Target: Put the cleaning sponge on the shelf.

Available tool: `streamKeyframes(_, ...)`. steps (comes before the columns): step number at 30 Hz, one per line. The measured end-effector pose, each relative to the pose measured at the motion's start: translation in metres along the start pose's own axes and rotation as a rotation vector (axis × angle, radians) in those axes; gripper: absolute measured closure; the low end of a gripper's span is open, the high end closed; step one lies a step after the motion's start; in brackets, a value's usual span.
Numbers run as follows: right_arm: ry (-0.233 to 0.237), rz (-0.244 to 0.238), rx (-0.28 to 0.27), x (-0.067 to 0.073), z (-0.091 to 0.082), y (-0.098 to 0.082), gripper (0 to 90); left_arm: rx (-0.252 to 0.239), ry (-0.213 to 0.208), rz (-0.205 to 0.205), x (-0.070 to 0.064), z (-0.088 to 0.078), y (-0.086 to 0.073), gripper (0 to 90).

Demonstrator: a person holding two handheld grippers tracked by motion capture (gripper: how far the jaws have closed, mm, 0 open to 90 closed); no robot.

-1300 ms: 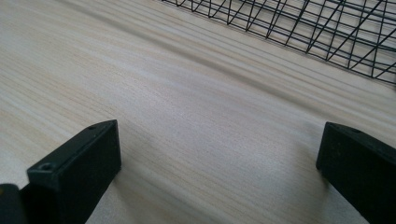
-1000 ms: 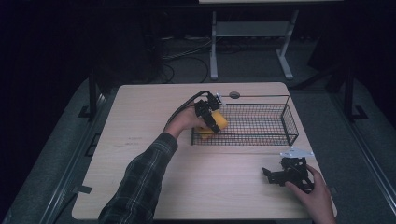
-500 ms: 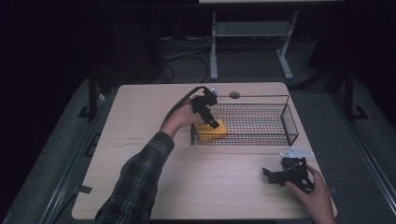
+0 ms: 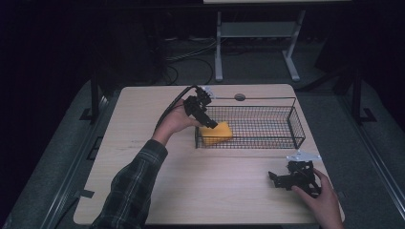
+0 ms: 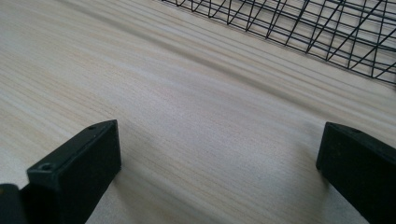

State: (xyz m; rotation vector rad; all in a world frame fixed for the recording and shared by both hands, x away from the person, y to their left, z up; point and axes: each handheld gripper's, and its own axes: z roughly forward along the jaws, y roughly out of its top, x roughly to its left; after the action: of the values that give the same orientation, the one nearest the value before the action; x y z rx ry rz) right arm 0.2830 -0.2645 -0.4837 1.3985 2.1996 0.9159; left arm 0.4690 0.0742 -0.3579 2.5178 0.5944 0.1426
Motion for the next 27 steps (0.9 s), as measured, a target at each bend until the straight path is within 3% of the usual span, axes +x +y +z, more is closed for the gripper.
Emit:
streamKeyframes(12,-0.001,-0.001,-0.001,0.0,0.0,0.0,0.0,-0.067,0.039,-0.042,-0.009,-0.027,-0.044,16.2)
streamKeyframes(15,0.0,-0.001,-0.001,0.0,0.0,0.0,0.0,-0.072,0.048,-0.037,-0.012,-0.034,-0.056,16.2)
streamKeyframes(17,0.0,-0.002,0.0,0.0,0.0,0.0,0.0,-0.095,0.05,-0.057,-0.014,-0.038,-0.064,16.2)
streamKeyframes(27,-0.001,-0.001,0.0,0.0,0.0,0.0,0.0,-0.139,0.078,-0.094,-0.026,-0.05,-0.109,16.2)
